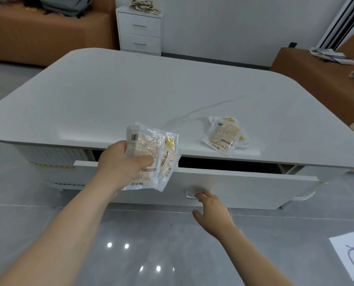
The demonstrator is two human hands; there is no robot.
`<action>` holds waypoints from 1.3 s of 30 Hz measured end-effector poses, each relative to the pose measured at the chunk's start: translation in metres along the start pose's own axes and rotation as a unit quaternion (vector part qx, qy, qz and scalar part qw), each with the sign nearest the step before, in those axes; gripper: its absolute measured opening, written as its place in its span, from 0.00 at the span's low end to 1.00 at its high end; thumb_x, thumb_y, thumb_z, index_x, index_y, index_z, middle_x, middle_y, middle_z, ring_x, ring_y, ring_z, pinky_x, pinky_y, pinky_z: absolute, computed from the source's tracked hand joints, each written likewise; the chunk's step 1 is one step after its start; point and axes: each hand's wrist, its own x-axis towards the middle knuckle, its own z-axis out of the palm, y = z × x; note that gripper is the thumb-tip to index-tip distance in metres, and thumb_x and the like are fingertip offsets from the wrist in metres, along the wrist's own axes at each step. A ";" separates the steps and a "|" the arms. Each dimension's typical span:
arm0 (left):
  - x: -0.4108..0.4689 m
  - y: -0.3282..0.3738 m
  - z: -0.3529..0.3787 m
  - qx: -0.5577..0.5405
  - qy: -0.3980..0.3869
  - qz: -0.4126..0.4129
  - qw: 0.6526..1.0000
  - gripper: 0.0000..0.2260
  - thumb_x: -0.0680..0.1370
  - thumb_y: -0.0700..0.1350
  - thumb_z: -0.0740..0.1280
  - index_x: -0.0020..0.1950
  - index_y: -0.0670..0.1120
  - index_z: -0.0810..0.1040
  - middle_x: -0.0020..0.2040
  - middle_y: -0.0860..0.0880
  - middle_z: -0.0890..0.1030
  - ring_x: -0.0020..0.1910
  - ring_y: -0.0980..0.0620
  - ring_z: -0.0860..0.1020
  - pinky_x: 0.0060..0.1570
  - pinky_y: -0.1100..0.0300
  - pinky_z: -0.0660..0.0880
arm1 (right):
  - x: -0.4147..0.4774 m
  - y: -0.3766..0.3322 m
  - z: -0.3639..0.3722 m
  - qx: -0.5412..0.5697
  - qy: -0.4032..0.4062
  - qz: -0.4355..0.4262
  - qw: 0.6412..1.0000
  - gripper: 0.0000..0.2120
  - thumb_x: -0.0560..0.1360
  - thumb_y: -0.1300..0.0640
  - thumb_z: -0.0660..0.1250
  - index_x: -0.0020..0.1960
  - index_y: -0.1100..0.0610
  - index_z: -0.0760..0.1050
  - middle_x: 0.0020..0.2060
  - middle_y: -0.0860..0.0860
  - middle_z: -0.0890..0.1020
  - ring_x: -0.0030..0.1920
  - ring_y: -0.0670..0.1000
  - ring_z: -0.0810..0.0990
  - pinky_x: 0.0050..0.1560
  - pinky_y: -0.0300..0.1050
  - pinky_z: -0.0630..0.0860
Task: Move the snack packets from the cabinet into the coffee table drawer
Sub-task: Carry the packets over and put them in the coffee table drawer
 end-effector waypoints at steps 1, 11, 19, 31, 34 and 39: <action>-0.002 0.001 -0.001 0.003 0.001 0.003 1.000 0.07 0.68 0.43 0.73 0.45 0.50 0.80 0.43 0.54 0.83 0.43 0.54 0.81 0.45 0.56 0.78 | -0.005 -0.001 0.001 0.000 0.002 0.000 1.000 0.22 0.76 0.51 0.63 0.69 0.53 0.68 0.65 0.48 0.72 0.63 0.51 0.72 0.59 0.43 0.73; -0.015 0.004 -0.007 0.029 -0.010 0.021 0.999 0.09 0.69 0.44 0.73 0.47 0.49 0.79 0.43 0.55 0.82 0.43 0.55 0.80 0.42 0.59 0.77 | -0.049 -0.023 -0.040 -0.034 0.134 -0.051 0.989 0.14 0.78 0.49 0.61 0.61 0.50 0.74 0.55 0.46 0.80 0.54 0.49 0.77 0.50 0.43 0.75; -0.019 0.006 -0.007 0.037 -0.009 0.027 0.999 0.09 0.68 0.45 0.73 0.46 0.49 0.79 0.43 0.55 0.83 0.42 0.54 0.81 0.46 0.55 0.79 | -0.040 -0.021 -0.055 -0.087 0.251 -0.067 0.962 0.23 0.68 0.45 0.73 0.59 0.51 0.72 0.52 0.49 0.75 0.52 0.51 0.74 0.54 0.46 0.73; -0.022 0.009 0.006 0.033 -0.026 0.027 0.999 0.10 0.68 0.43 0.73 0.48 0.48 0.80 0.44 0.54 0.83 0.43 0.55 0.81 0.39 0.62 0.76 | -0.060 -0.003 -0.049 -0.131 0.222 -0.032 0.966 0.16 0.74 0.42 0.66 0.55 0.52 0.78 0.46 0.48 0.80 0.48 0.51 0.79 0.58 0.49 0.71; -0.025 0.010 0.011 0.037 -0.034 0.032 0.998 0.11 0.68 0.43 0.73 0.49 0.48 0.79 0.44 0.54 0.82 0.43 0.55 0.81 0.40 0.61 0.77 | -0.069 -0.002 -0.044 -0.129 0.248 -0.042 0.959 0.11 0.74 0.44 0.68 0.46 0.51 0.79 0.39 0.46 0.80 0.40 0.51 0.79 0.50 0.48 0.74; -0.031 0.010 0.016 0.042 -0.045 0.036 0.997 0.12 0.68 0.43 0.73 0.49 0.48 0.80 0.44 0.54 0.83 0.42 0.56 0.81 0.38 0.62 0.75 | -0.080 -0.001 -0.042 -0.133 0.259 -0.049 0.955 0.13 0.73 0.43 0.66 0.35 0.50 0.75 0.30 0.45 0.76 0.32 0.51 0.76 0.40 0.45 0.71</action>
